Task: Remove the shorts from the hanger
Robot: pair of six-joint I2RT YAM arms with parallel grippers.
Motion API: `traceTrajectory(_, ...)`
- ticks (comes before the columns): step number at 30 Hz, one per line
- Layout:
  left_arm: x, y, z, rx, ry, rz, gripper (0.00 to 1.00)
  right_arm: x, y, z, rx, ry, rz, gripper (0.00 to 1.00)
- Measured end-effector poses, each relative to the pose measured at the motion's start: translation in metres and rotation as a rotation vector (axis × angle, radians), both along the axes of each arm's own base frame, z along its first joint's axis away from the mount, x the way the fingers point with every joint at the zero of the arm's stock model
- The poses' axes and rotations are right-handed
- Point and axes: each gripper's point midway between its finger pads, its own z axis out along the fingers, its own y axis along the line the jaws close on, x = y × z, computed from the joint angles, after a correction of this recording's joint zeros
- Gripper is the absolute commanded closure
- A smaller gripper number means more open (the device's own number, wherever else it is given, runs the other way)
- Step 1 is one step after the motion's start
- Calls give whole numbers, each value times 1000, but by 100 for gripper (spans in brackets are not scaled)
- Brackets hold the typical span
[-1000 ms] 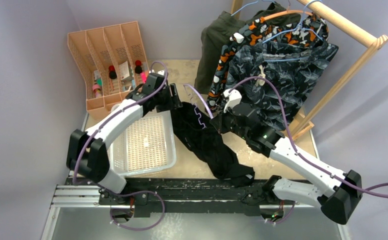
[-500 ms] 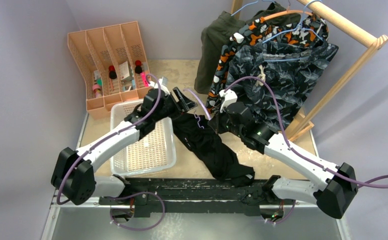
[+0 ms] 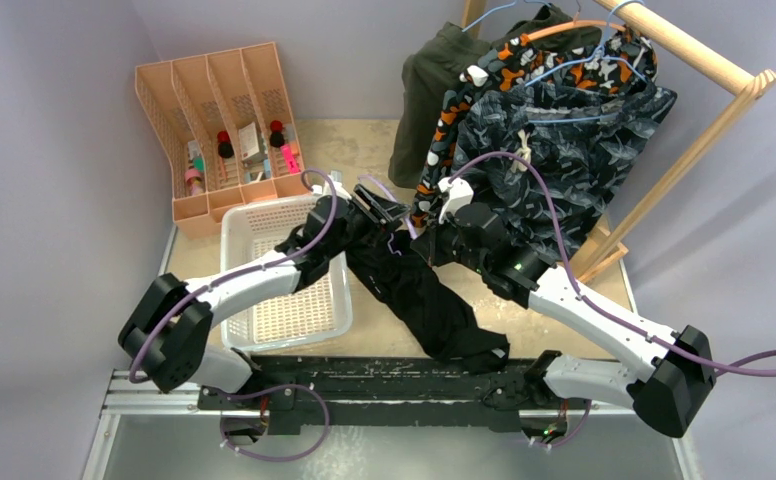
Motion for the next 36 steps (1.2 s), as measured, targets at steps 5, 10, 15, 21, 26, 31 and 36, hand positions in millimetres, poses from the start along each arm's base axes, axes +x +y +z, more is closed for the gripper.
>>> traceTrajectory(5,-5,-13,-9,-19,36,-16,79,-2,0,-2,2,10,3,100)
traceTrajectory(10,-6,-17,-2,-42,20,-23,100,-3,1,-3,4,17,5,96)
traceTrajectory(15,-3,-17,2,-27,23,-15,100,-4,1,-2,10,26,8,52)
traceTrajectory(21,16,-5,2,34,31,39,100,-17,0,14,60,30,33,24)
traceTrajectory(26,30,-2,10,39,17,67,100,-38,-14,31,151,-3,36,24)
traceTrajectory(31,32,-1,6,43,24,71,100,-49,-21,-1,142,62,23,38)
traceTrajectory(36,32,-2,5,44,27,66,100,-50,-17,-42,75,165,21,66)
